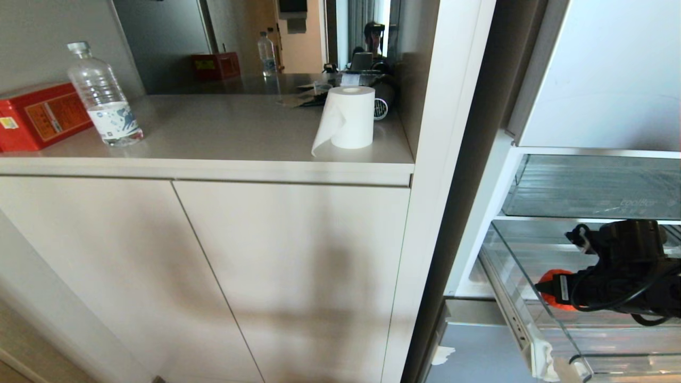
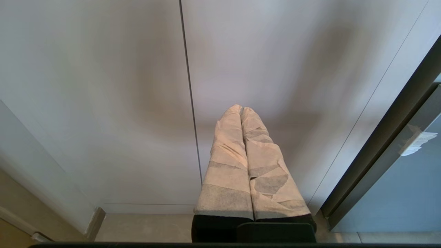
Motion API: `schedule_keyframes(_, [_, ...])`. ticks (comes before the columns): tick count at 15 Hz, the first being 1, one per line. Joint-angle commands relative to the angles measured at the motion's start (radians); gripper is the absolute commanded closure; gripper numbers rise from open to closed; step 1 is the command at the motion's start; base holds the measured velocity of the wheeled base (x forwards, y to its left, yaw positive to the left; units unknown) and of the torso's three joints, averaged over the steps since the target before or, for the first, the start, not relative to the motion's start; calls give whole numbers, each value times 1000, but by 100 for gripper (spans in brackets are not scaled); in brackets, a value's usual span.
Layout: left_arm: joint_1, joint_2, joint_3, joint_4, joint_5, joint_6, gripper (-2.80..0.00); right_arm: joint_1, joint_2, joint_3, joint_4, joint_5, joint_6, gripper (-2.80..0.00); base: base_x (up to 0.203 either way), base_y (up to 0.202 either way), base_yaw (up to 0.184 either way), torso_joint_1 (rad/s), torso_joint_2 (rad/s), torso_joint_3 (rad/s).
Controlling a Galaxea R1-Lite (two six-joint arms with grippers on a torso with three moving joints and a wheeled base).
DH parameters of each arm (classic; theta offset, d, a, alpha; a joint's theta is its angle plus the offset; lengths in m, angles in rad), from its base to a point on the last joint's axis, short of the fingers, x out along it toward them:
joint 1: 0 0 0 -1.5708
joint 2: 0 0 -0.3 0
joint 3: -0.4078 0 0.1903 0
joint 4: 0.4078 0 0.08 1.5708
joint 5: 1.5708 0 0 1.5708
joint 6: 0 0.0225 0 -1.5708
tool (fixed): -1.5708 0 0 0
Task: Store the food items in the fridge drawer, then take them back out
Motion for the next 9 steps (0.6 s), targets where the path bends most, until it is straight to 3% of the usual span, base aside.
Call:
schedule_keyframes(1, [0, 1, 0, 0, 1, -1, 0, 0, -82, 13, -3, 3, 1, 0, 0, 0, 0, 0, 0, 0])
schedule_keyframes(5, [0, 1, 0, 1, 0, 0, 0, 0, -334, 71, 19, 2, 9, 0, 0, 0, 0, 0, 0, 0])
schedule_keyframes(9, [0, 1, 0, -1, 2, -1, 0, 0, -669, 103, 174, 4, 6, 0, 0, 0, 0, 0, 0, 0])
